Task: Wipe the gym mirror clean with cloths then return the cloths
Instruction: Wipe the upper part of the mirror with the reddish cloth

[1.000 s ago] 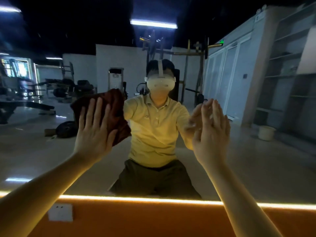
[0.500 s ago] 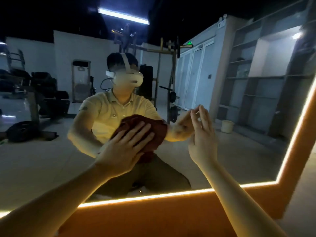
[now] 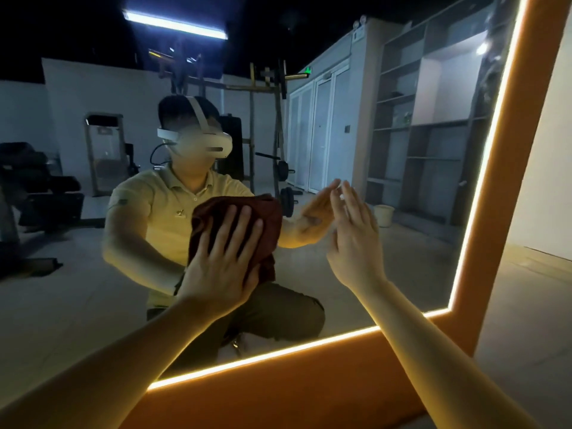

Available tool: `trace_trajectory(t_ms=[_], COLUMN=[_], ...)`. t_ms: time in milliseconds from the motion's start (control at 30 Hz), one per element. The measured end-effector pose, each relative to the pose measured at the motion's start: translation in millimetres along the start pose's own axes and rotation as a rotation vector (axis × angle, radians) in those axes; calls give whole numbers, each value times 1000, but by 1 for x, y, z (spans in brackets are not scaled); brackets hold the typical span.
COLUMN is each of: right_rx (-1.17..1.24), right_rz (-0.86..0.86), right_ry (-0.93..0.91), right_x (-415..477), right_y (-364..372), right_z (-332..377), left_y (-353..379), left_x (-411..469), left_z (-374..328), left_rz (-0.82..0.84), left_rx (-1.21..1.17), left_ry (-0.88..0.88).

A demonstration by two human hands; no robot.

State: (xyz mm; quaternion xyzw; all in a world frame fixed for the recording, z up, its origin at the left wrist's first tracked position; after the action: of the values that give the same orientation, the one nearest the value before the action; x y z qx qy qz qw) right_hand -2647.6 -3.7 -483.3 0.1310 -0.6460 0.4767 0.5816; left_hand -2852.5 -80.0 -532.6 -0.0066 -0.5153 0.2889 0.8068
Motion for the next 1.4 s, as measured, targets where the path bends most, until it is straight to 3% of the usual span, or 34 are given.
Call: trace_trajectory(t_ms=[133, 267, 400, 467, 567, 733, 867, 1000, 1100, 1200, 1267, 1400], right_rx=[51, 383, 409, 403, 469, 590, 473, 409, 415, 465, 486, 359], right_rz=[76, 144, -61, -183, -199, 57, 201, -59, -197, -178, -119, -298], right_ry=[-52, -76, 139, 192, 56, -226, -286, -85, -145, -227, -148, -2], right_x=[7, 22, 25, 8, -17, -17, -4, 9, 16, 27, 39, 76], right_y=[-21, -36, -69, -85, -77, -27, -11, -59, -88, -83, -66, -61], right_z=[-55, -81, -122, -138, -127, -45, -11, -71, -106, -102, -95, -77], left_y=[12, 30, 39, 37, 26, 0, -16, -15, -18, -24, -34, -65], left_x=[55, 104, 124, 127, 122, 84, 97, 147, 195, 217, 213, 183], left_z=[-90, -180, -229, -228, -188, -68, -56, -97, -138, -150, -141, -97], left_rz=[-23, -17, 80, 102, 104, 211, 249, 250, 173, 127, 133, 134], left_rx=[-22, 16, 24, 30, 132, 232, 279, 250, 186, 159, 126, 170], left_ry=[93, 220, 317, 346, 331, 62, 18, -1, -7, 32, 126, 319])
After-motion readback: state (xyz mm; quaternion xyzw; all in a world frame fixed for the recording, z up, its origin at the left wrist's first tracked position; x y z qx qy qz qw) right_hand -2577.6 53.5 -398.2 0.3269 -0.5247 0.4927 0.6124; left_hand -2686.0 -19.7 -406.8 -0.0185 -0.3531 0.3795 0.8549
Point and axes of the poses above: each hand's wrist, its own x-axis towards the middle knuckle, its own y-axis out of the palm, z = x × y, the point moved 9 cm from there along x, towards the middle knuckle, and after that the axes turned 12 degrees about x, right-handed, at the moved point
